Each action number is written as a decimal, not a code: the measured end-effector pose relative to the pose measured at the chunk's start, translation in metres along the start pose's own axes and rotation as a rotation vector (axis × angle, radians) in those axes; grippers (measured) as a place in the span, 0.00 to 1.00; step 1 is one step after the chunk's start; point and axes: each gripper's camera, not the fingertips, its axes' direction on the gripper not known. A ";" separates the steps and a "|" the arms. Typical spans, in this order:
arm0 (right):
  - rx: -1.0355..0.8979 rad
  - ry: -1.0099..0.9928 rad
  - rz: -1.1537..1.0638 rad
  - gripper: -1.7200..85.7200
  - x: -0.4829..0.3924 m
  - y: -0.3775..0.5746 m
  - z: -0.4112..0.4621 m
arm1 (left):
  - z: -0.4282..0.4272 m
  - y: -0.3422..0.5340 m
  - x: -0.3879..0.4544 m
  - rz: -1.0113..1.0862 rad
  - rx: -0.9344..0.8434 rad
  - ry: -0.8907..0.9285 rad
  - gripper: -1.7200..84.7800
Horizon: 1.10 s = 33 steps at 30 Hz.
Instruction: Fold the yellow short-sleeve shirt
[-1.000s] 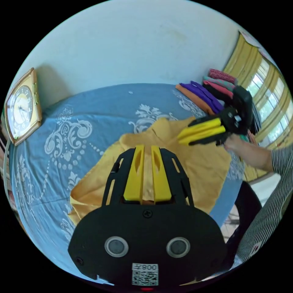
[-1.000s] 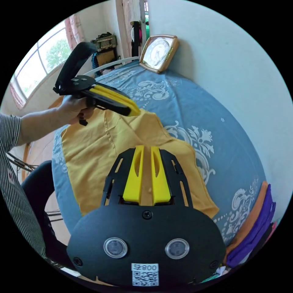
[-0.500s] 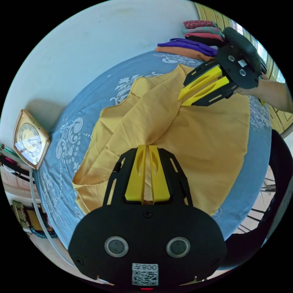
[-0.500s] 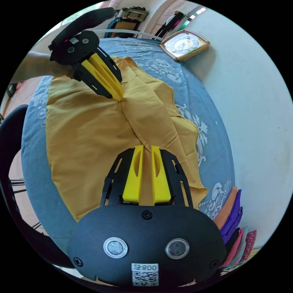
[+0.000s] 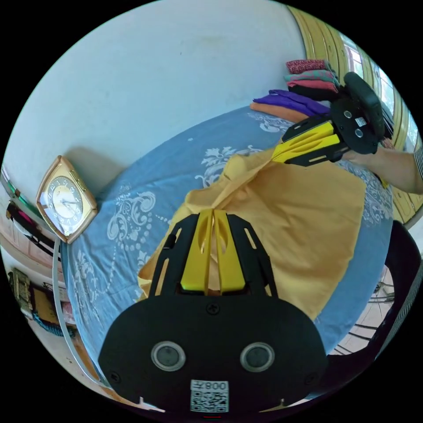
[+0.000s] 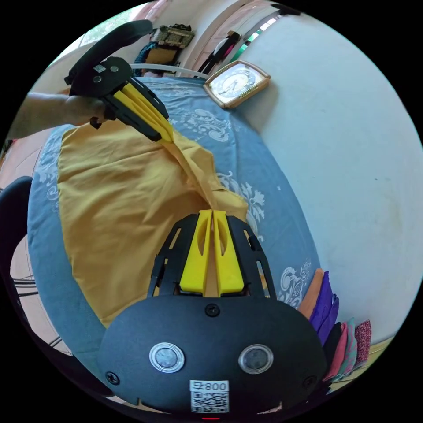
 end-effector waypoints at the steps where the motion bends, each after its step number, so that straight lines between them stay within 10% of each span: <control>1: 0.004 -0.002 0.018 0.02 0.011 0.000 0.004 | 0.008 -0.002 -0.002 -0.007 0.003 0.000 0.02; 14: -0.117 -0.198 0.390 0.09 0.117 0.060 0.112 | 0.102 0.082 0.009 -0.277 0.003 0.019 0.05; 33: -0.241 -0.315 0.845 0.10 0.028 0.377 0.097 | 0.189 0.384 0.087 -0.804 -0.208 0.202 0.05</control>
